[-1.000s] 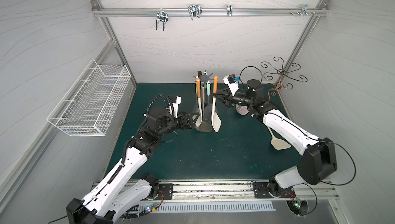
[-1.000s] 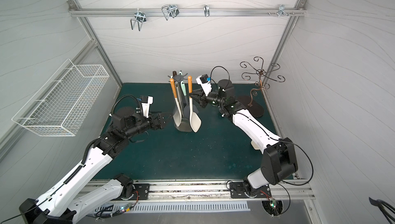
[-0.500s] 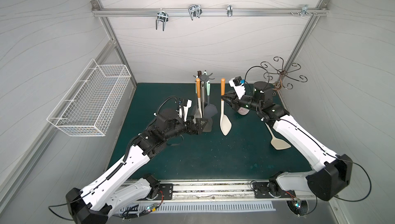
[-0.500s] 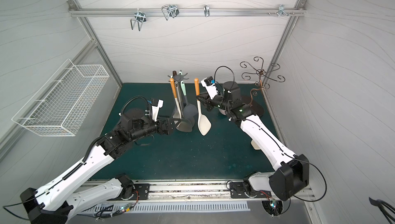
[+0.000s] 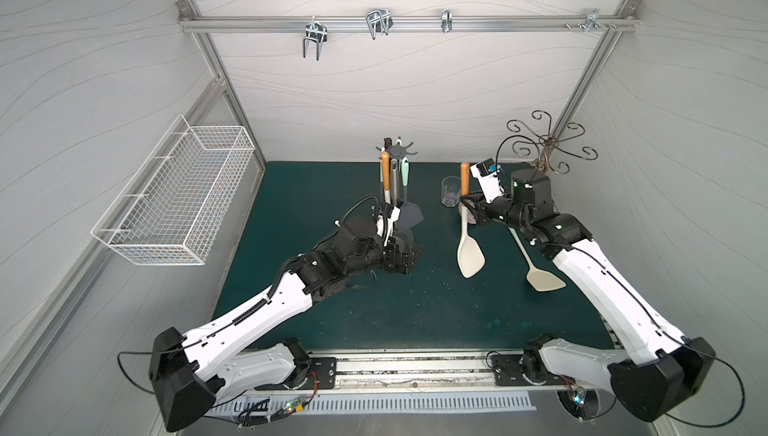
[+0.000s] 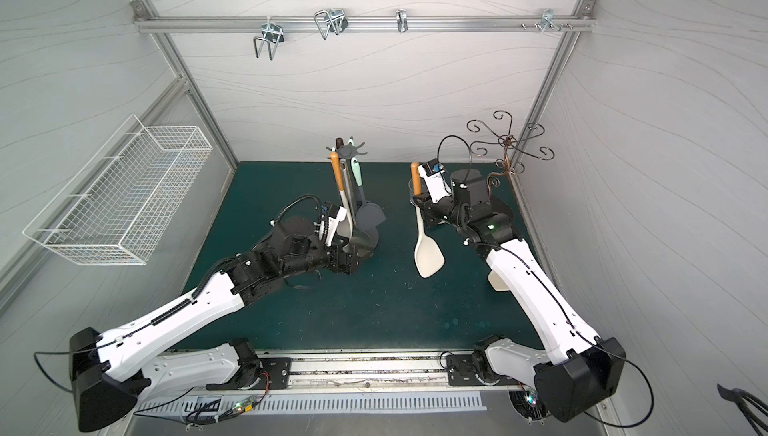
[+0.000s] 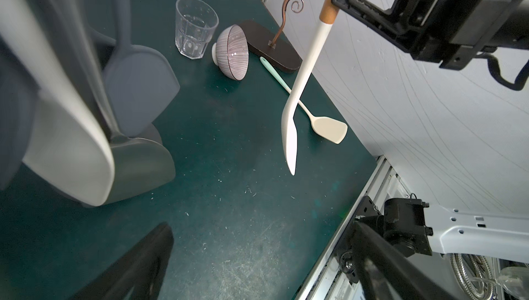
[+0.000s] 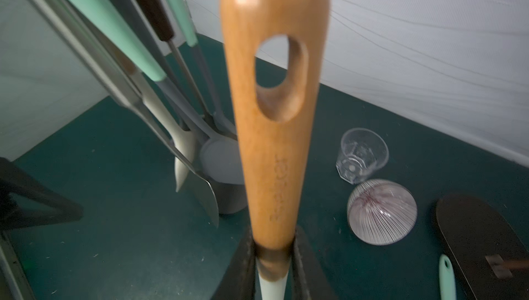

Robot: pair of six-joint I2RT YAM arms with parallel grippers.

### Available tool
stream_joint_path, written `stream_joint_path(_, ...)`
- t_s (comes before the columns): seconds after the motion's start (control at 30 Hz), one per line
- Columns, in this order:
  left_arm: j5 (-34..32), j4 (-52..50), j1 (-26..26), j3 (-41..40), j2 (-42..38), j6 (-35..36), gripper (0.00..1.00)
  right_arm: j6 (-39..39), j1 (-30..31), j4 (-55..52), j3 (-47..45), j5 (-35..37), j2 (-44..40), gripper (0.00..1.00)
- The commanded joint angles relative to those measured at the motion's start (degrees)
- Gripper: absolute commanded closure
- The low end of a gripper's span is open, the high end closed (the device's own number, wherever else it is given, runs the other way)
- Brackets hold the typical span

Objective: Take the spatula off the kitchen utensil rack
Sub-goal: Place the spatula at the center of the board.

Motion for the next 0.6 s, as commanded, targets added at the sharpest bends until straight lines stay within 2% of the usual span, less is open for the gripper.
stream_joint_path(0.0, 0.2, 4.0, -1.5, 3.0, 1.6, 0.0, 0.0, 1.9, -3.1, -5.3, -1.0, 4.3, -2.2, 1.0)
stream_joint_path(0.13, 1.5, 4.4, -1.9, 2.9, 3.1, -0.5, 0.0, 2.1, -6.9, -7.7, -2.4, 6.8, -2.2, 1.0)
stream_joint_path(0.27, 2.0, 4.0, -2.0, 2.8, 3.2, -0.8, 0.0, 0.6, -7.7, -9.4, -2.2, 10.8, 0.7, 1.0)
stream_joint_path(0.57, 2.8, 3.4, -2.0, 3.1, 5.1, -2.0, 0.0, 2.8, -14.4, -14.9, 0.0, 9.4, 9.5, 1.0)
